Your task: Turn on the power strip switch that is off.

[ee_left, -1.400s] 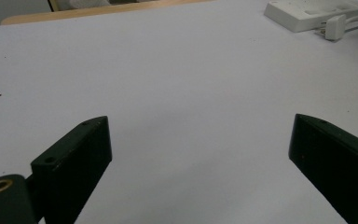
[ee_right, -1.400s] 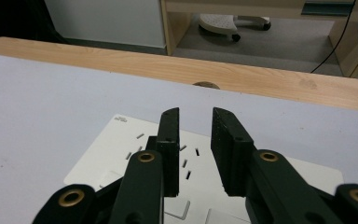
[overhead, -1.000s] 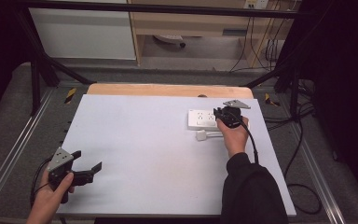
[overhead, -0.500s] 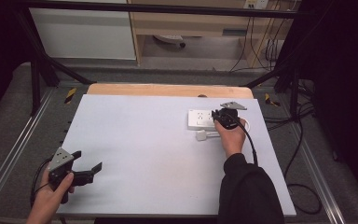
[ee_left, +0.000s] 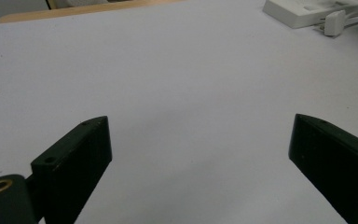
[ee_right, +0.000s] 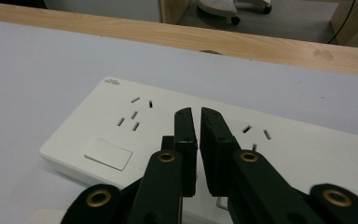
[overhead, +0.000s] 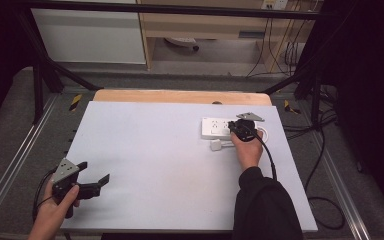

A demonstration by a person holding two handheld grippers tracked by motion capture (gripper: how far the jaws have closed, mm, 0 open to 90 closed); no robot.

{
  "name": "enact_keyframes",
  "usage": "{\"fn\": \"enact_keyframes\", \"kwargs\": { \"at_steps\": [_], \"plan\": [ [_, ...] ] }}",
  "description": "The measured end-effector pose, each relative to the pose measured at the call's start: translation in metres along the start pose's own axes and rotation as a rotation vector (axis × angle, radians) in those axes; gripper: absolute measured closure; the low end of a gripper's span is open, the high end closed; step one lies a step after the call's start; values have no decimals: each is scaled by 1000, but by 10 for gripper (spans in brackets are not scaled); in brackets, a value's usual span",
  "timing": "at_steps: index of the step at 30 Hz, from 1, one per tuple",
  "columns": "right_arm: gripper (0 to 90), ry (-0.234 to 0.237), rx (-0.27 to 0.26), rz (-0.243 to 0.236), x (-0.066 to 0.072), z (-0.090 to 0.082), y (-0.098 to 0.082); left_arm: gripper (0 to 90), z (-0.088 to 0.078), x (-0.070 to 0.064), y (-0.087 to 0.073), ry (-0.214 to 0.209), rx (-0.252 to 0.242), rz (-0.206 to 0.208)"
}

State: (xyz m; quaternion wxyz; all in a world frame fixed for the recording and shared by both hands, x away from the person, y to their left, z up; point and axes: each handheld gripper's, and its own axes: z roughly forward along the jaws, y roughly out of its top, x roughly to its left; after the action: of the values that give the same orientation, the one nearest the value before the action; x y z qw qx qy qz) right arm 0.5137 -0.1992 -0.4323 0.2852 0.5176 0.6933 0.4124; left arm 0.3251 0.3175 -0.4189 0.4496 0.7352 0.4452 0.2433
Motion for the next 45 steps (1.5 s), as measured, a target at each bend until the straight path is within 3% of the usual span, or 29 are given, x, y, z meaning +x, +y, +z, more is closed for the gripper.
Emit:
{"fn": "enact_keyframes", "kwargs": {
  "at_steps": [23,45],
  "plan": [
    [900,5,-3,14,-1,0,-19,60,1,0,0,2,7,3],
    [900,-8,-30,4,2,-1,-24,60,1,-1,-1,-3,10,3]
  ]
}}
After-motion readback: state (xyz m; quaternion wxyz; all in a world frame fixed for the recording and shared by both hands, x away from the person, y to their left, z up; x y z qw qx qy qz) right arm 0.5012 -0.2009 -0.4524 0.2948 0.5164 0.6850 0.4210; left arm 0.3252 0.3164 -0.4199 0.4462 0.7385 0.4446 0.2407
